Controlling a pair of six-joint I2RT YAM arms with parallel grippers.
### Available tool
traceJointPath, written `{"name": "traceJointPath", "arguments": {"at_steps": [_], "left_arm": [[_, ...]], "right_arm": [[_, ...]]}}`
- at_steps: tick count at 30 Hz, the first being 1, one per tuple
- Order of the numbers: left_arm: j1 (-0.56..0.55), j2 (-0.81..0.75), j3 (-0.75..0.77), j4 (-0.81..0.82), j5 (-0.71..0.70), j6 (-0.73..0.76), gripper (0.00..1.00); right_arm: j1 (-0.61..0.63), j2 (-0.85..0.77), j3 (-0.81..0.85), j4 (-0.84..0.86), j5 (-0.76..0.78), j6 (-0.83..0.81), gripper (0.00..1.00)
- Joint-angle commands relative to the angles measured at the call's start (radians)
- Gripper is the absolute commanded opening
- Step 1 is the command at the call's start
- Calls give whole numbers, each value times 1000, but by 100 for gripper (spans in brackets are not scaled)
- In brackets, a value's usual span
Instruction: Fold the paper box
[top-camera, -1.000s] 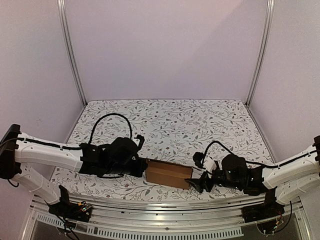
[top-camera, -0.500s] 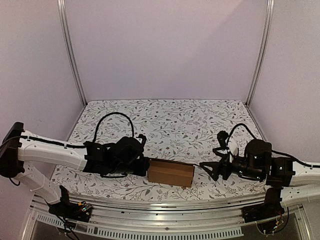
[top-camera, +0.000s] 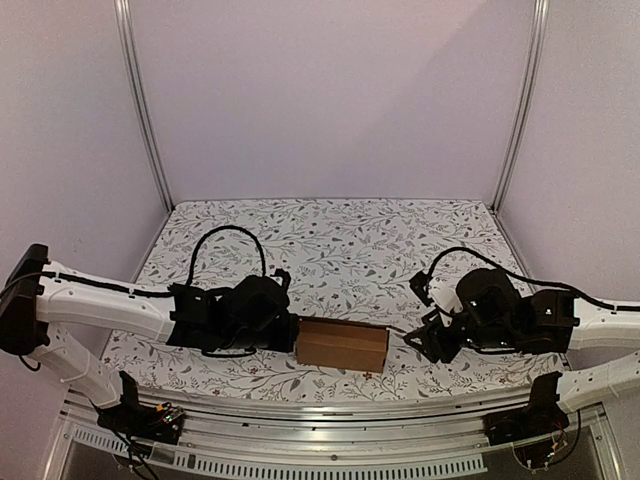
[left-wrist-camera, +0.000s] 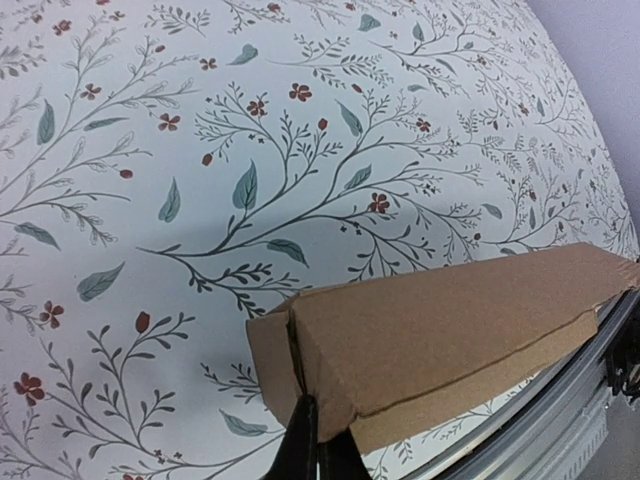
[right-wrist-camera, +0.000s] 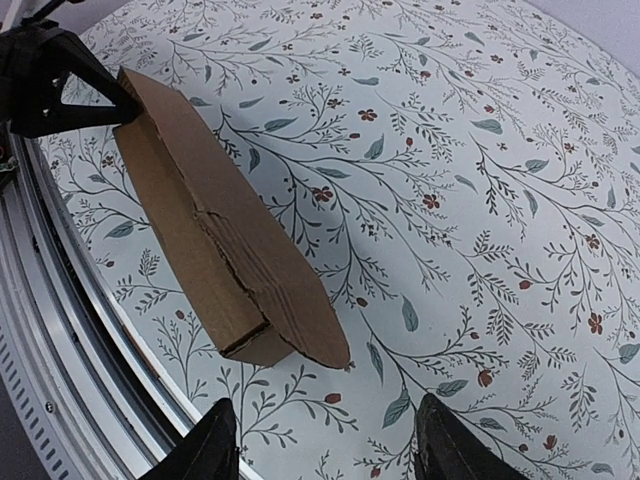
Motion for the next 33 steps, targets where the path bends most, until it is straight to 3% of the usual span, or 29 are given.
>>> {"name": "traceJointPath", "arguments": {"at_steps": [1,20,29,33], "left_arm": [[-28,60,-43,-175,69,-22,0],[-28,54,-41,-189,64,-16,0],[-29,59,-37,-188,61,-21,0],[-31,61,-31,-189,56,-26,0]], "right_arm": [[-2,54,53,-60,-13,-44,58],[-2,277,170,-65,29,-182,31],[-2,296,186,-54,39,-169,0],[0,289,198,-56,18,-149,0]]}}
